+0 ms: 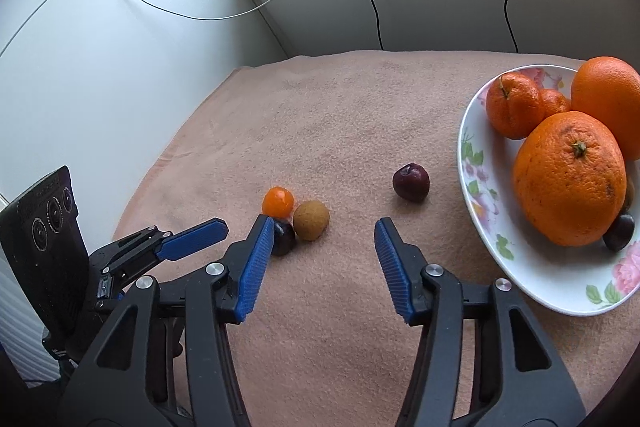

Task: Organize fruits
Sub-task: 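Grasp a dark plum with the left tool while the right tool grasps a brown kiwi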

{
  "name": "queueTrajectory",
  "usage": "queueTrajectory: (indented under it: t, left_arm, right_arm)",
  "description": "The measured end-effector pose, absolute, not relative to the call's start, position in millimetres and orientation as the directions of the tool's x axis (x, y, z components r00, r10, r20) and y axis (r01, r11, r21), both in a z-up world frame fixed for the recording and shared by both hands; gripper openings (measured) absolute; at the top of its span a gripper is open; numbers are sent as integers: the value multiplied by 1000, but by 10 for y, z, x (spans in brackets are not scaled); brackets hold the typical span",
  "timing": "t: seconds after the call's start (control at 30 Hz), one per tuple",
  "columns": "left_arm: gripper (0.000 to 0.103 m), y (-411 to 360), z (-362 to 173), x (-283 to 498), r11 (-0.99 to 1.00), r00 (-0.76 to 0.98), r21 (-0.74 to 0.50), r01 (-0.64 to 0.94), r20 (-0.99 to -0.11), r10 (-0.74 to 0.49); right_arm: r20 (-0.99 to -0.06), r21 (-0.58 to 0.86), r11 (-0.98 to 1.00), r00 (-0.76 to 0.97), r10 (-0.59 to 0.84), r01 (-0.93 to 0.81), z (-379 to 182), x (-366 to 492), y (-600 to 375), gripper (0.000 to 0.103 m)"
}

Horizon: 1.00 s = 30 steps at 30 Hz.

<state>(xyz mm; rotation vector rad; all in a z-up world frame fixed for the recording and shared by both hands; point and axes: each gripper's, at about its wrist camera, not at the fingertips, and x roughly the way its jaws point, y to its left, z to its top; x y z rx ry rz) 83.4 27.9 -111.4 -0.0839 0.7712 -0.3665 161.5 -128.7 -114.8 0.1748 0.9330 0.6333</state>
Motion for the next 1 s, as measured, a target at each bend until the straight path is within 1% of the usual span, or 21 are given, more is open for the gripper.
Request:
queueTrajectory:
  t: [0.17,0.4,0.73,0.8,0.83,1.0]
  left_arm:
    - [42,208,-1181,919,934,632,-189,303,-693,-346]
    - [40,189,-1249,1006,935,611,-192,300,-714,-343]
    - [31,191,-1286,1089,934,603,-205,292,-719,-346]
    - [27,169,-1280,1072,934,603,-195,301,-719,-345]
    - [26,154,-1274,1068,934,604,-188,304,-720,-341]
    - [25,151,-1276,1060,934,606,-188,304,-718,-342]
  right_arm:
    - [-709,405,805,406,576,-434,-1224,1711,-1160,47]
    - [-721,420,807,387,575,-416,-1326,1792,-1130,45]
    - [-733,414,808,372,570,-420,-1394,1868,-1054,44]
    - [-734,414,807,370,570,-421,-1396,1862,-1051,43]
    - [-734,413,806,369,570,-424,-1398,1865,-1046,41]
    - [-733,412,801,364,575,-435,-1387,1862,-1006,35]
